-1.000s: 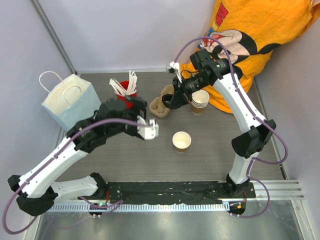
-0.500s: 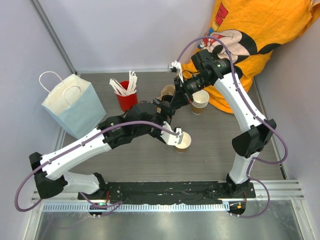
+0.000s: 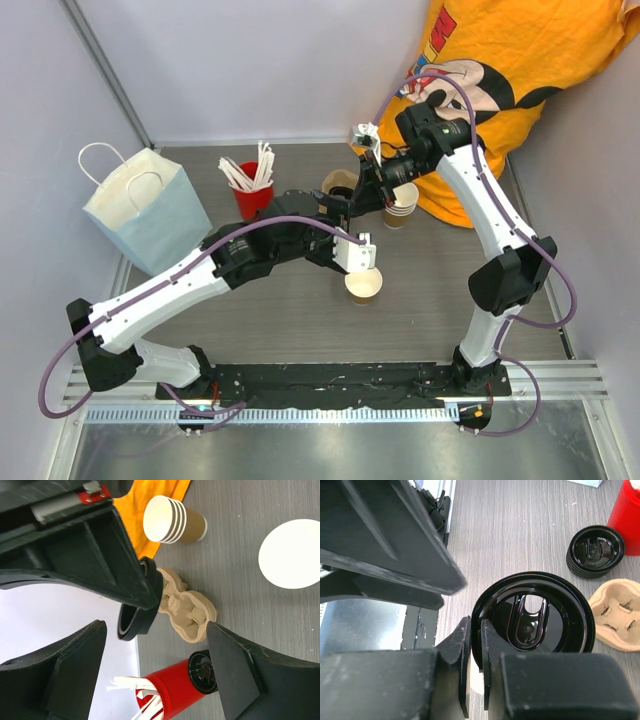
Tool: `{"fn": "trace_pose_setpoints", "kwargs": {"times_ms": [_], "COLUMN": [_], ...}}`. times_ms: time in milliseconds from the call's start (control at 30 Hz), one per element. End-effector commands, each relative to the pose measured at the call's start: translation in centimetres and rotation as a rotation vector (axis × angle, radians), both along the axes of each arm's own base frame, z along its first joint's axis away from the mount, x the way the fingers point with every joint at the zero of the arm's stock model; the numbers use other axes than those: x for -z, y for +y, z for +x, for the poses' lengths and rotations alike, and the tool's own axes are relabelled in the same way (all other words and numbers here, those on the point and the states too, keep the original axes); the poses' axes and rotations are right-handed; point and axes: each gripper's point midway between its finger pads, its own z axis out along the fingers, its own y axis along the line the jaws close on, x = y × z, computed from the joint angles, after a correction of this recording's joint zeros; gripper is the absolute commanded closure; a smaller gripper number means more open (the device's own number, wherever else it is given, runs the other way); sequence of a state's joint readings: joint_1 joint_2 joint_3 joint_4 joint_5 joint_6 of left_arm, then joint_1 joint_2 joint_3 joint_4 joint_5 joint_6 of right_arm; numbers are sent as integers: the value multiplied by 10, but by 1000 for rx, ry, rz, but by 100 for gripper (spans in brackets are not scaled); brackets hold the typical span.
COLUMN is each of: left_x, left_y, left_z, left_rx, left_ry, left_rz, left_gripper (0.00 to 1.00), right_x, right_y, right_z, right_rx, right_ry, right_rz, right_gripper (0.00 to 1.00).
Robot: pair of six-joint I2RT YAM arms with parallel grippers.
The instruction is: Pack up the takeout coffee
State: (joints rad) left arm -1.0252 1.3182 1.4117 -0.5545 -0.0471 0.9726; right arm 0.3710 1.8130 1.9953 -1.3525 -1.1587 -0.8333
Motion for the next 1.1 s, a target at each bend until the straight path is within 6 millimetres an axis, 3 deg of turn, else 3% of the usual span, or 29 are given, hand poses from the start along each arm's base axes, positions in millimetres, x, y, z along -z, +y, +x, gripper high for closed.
{"fn": "trace_pose_setpoints", "kwargs": {"times_ms": [0, 467, 700, 1067], "left_x": [-1, -14, -5, 3], "left_y": [3, -5, -6, -7], "left_z": [0, 20, 19, 19], "left_rx": [3, -39, -26, -23], "left_ry": [-24, -154, -133, -124], "left_rz": [-20, -69, -39, -17], "left_gripper": [14, 13, 29, 38], "right_x": [-27, -26, -28, -29], "right_y": [-10, -9, -9, -10], "right_z": [-40, -41, -43, -48], "right_rx": [-30, -29, -32, -36], "right_ry": [55, 78, 77, 74], "right_rz": [23, 25, 33, 37], "right_gripper": [89, 89, 89, 89]}}
